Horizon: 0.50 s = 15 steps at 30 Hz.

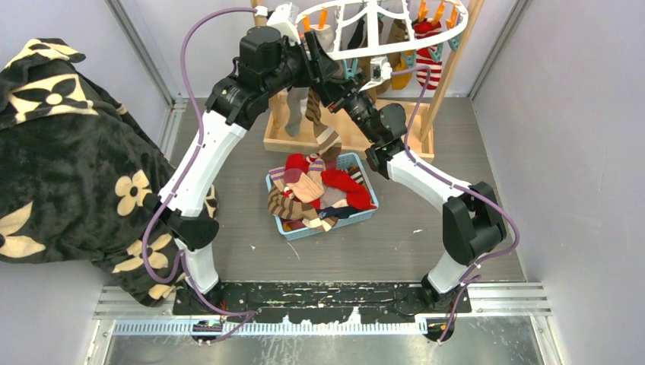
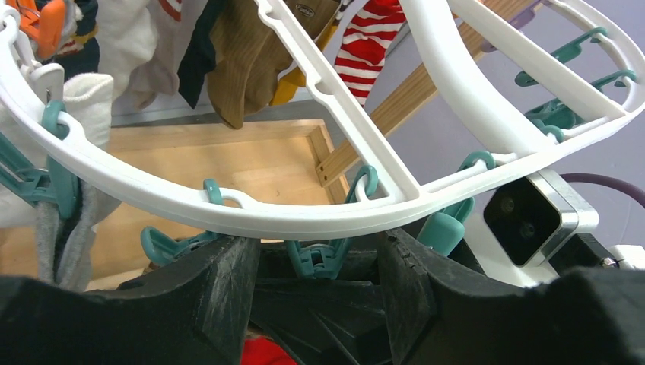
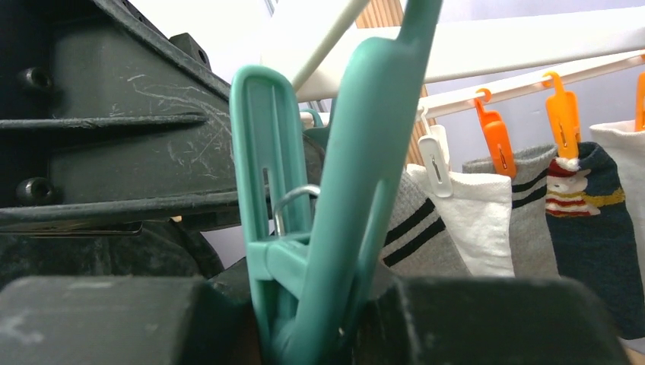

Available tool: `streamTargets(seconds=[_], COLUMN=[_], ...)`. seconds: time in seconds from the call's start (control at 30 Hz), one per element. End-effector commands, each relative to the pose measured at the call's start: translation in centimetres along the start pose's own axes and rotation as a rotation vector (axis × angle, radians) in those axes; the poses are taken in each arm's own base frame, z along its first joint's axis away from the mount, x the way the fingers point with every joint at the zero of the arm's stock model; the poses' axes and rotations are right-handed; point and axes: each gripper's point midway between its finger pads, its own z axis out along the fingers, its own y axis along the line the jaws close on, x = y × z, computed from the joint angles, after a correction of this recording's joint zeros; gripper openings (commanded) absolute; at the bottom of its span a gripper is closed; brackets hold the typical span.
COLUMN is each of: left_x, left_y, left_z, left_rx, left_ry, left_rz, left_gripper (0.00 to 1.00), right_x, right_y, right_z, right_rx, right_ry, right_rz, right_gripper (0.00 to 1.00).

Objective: Clip the socks to the hanger

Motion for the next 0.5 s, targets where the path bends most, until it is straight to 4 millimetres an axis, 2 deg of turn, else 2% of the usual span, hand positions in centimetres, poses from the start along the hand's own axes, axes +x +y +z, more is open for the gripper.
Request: streamTargets(seconds=[0.0, 0.23, 0.47], left_x=[-3.06, -2.93, -2.97], left_y=[-2.06, -2.05, -2.07], left_z=[-0.43, 0.13, 0.13], left_rx=[0.081, 0.081, 0.080], left_ry=[-0.092, -0.087, -0.082], left_rz=[-0.018, -0.020, -0.020], left_gripper=[0.57, 0.56, 0.43], right_x=[-3.21, -3.12, -3.07], right_y=[4.22, 4.32, 4.62], right_z=[0.90, 0.96, 1.16], right_rx=[-0.128, -0.129, -0.145], right_ry=[-0.057, -0.039, -0.029], right_rz=[-0.031, -0.040, -0.034], right_gripper=[0.23, 0.23, 0.24])
